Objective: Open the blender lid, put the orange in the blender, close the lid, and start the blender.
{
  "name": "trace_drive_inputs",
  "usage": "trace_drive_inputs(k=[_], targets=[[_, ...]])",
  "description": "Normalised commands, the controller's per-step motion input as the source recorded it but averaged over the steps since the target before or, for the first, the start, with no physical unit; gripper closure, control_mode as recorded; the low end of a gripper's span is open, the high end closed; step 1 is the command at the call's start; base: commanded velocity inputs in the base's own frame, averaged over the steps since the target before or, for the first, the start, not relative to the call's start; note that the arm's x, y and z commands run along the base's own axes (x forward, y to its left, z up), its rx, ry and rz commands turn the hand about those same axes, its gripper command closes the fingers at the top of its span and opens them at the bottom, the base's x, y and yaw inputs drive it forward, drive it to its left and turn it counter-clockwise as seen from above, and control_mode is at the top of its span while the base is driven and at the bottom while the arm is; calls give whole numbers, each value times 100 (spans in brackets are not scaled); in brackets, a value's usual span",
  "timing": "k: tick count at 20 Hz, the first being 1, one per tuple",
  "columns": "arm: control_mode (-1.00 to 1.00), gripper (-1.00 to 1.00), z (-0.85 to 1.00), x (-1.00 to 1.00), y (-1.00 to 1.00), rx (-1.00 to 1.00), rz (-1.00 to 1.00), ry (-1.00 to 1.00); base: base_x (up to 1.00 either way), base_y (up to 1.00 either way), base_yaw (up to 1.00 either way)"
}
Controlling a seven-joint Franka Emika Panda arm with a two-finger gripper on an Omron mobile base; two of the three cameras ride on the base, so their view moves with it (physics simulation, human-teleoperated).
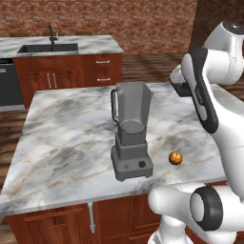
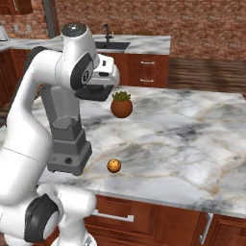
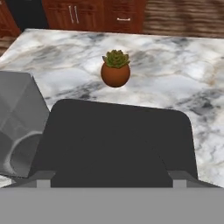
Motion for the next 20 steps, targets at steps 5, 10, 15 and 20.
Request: trace_drive_inputs(k=[5,10,15,20], targets=[[-100,100,-100,-3,-100,0,-1,7,0,0,0],[-100,100,-100,1,-100,0,-1,9,0,0,0],[-100,100,-100,17,-100,0,0,14,0,0,0],[-100,100,-99,44,-70,0,0,22,0,0,0]])
